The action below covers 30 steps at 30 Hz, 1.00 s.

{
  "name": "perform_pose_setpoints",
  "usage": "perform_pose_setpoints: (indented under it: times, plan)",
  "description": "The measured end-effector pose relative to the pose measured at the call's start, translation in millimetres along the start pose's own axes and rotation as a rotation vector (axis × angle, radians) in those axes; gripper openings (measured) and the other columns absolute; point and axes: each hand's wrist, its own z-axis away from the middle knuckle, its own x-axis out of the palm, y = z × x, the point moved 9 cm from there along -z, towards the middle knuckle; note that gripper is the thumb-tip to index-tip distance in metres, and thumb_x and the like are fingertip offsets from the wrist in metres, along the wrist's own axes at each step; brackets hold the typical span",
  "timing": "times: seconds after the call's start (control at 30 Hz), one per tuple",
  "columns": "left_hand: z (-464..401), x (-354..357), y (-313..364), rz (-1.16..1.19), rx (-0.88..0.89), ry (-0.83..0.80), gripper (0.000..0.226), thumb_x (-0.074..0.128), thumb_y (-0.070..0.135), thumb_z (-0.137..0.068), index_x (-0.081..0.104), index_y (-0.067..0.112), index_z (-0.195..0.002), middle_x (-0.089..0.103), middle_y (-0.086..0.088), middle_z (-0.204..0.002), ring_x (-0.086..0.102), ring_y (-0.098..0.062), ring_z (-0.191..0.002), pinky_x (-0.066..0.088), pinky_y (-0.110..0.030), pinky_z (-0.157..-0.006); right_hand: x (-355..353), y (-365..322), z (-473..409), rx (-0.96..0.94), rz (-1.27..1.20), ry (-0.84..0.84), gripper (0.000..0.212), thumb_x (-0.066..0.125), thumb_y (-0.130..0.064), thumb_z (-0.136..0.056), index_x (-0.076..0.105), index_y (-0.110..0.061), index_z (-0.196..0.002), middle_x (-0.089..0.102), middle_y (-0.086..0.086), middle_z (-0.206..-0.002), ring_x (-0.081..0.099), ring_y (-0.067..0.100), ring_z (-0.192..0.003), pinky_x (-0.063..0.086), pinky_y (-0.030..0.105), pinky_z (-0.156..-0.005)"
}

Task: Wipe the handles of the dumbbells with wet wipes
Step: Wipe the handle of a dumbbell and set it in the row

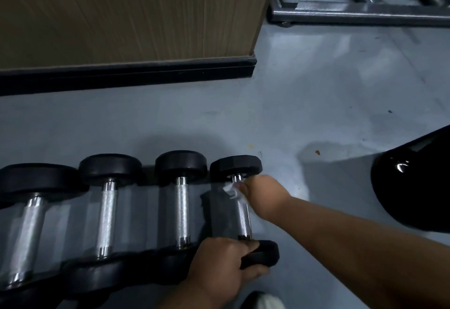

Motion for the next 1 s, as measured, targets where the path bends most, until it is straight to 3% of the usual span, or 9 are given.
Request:
perform_pose_setpoints:
  times: [0.1,0.2,0.27,0.37,0.47,0.67,0.77,0.87,1.0]
  plan:
    - [3.5,-2.5,0.8,-0.032,0.043,-0.040,0.067,0.051,0.074,-0.080,0.052,0.045,-0.141,0.066,0.013,-0.129,0.057,-0.001,-0.119,0.037,-0.009,-0.098,4.1,-4.8,3.7,-0.097,0.055,0.002,0.040,0.036,-0.038,-0.108,0.063,-0.011,-0.099,0.061,0.010,-0.092,0.062,0.031,-0.091,0.049,0.037,-0.078]
    - [8.1,-5.7,-3.2,0.039,0.052,-0.090,0.068,0.065,0.052,-0.083,0.039,0.052,-0.146,0.064,0.017,-0.133,0.057,0.001,-0.121,0.040,-0.011,-0.101,33.0,-19.6,26.9,-0.250,0.159,-0.212,0.033,0.044,-0.028,-0.107,0.059,-0.022,-0.136,0.062,0.012,-0.120,0.058,0.031,-0.115,0.048,0.034,-0.096]
    - [11.6,-11.3,-7.0,0.070,0.061,-0.053,0.068,0.066,0.048,-0.082,0.040,0.053,-0.145,0.065,0.016,-0.131,0.059,0.000,-0.118,0.043,-0.014,-0.100,35.0,-23.4,29.3,-0.309,0.165,-0.247,0.040,0.051,-0.022,-0.104,0.052,-0.030,-0.143,0.061,0.012,-0.124,0.056,0.031,-0.120,0.047,0.034,-0.098]
    - [20.1,-10.3,-8.6,0.019,0.088,0.004,0.063,0.064,0.051,-0.081,0.051,0.041,-0.142,0.068,0.016,-0.125,0.065,-0.004,-0.109,0.051,-0.018,-0.090,16.5,-12.3,5.0,-0.130,0.158,-0.193,0.043,0.052,-0.014,-0.102,0.051,-0.029,-0.142,0.061,0.010,-0.121,0.061,0.032,-0.113,0.049,0.033,-0.089]
    - [27.9,-12.6,-15.1,0.030,0.102,0.072,0.059,0.069,0.048,-0.074,0.059,0.031,-0.130,0.072,0.017,-0.114,0.069,-0.002,-0.096,0.057,-0.021,-0.075,1.9,-6.4,-9.0,-0.089,0.212,-0.084,0.062,0.051,-0.006,-0.095,0.039,-0.034,-0.149,0.057,0.007,-0.126,0.061,0.034,-0.112,0.055,0.038,-0.087]
    - [28.8,-15.3,-27.4,0.065,0.062,0.063,0.060,0.065,0.056,-0.074,0.059,0.044,-0.133,0.062,0.028,-0.130,0.054,0.015,-0.117,0.039,-0.006,-0.102,25.8,-23.2,39.9,-0.204,0.177,-0.167,0.048,0.048,-0.009,-0.101,0.043,-0.028,-0.145,0.060,0.007,-0.120,0.064,0.028,-0.106,0.045,0.029,-0.076]
    - [25.0,-16.1,-25.9,0.068,0.043,0.063,0.057,0.064,0.057,-0.072,0.068,0.038,-0.126,0.068,0.023,-0.123,0.057,0.011,-0.114,0.037,-0.001,-0.099,27.2,-21.8,39.4,-0.132,0.114,-0.278,0.043,0.052,-0.017,-0.101,0.050,-0.029,-0.142,0.061,0.007,-0.125,0.063,0.029,-0.111,0.052,0.034,-0.093]
    - [23.4,-15.8,-25.6,0.041,0.055,0.067,0.057,0.066,0.054,-0.070,0.069,0.035,-0.124,0.073,0.017,-0.110,0.066,0.004,-0.099,0.050,-0.011,-0.088,6.2,-7.0,4.9,0.006,0.086,-0.153,0.029,0.047,-0.023,-0.104,0.057,-0.019,-0.131,0.064,0.008,-0.109,0.065,0.030,-0.105,0.052,0.033,-0.084]
    - [22.2,-17.6,-22.0,0.041,0.062,0.029,0.061,0.072,0.048,-0.069,0.064,0.036,-0.128,0.072,0.016,-0.111,0.068,0.000,-0.094,0.051,-0.013,-0.084,-2.8,-3.6,-7.8,0.010,0.133,-0.065,0.046,0.049,-0.011,-0.100,0.046,-0.022,-0.145,0.061,0.008,-0.129,0.062,0.029,-0.115,0.050,0.034,-0.090]
